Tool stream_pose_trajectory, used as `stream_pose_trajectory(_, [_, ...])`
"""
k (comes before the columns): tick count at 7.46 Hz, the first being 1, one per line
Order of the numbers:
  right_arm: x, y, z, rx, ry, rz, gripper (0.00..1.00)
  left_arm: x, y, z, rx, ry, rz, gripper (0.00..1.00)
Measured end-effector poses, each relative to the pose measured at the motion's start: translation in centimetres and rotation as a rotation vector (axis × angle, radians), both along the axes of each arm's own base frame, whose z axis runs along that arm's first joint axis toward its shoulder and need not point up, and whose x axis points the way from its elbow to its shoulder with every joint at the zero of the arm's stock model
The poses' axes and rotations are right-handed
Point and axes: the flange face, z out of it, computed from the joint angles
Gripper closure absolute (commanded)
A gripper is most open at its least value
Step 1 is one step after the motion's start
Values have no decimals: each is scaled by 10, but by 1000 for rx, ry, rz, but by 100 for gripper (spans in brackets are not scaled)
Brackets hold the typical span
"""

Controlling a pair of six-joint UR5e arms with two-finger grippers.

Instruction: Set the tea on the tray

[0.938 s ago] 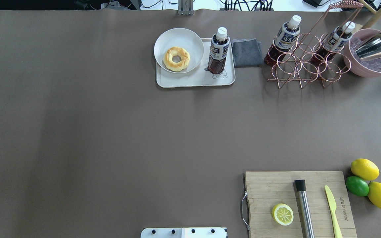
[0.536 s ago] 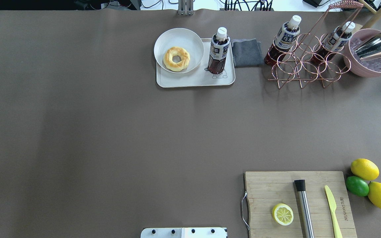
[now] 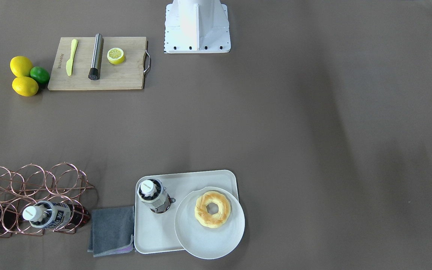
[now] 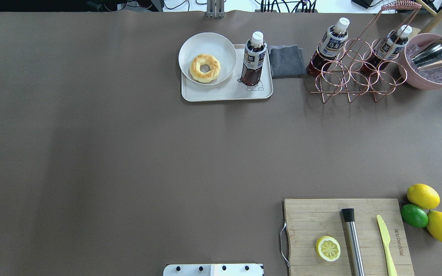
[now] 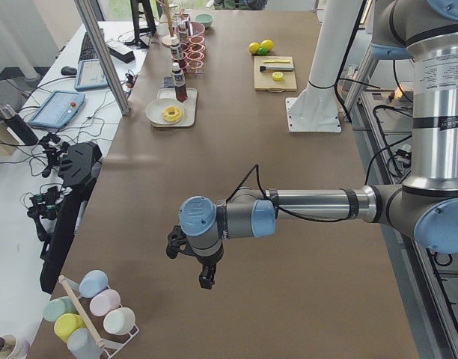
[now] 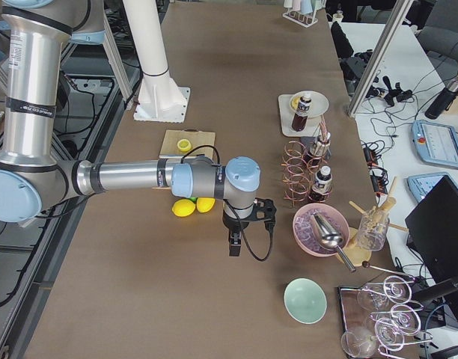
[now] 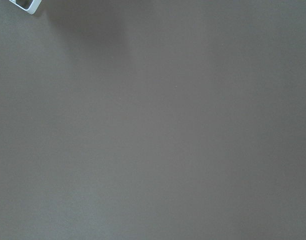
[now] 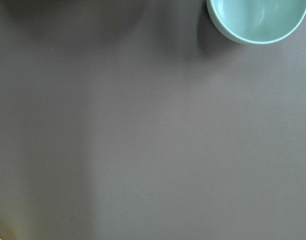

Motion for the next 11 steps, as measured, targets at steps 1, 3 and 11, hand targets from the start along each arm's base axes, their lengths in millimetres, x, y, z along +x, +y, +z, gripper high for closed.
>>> stream_pose_trajectory(1, [0,0,0,1,0,-1,0,0,0,0,0,1,-1,2])
stream_pose_trajectory(3, [0,0,-1,4,-1,-1,0,-1,0,-1,1,1,-2,2])
stream_pose_trajectory(11, [0,-1,-1,39,-3,0,0,-1,0,-10,25,1,3,2])
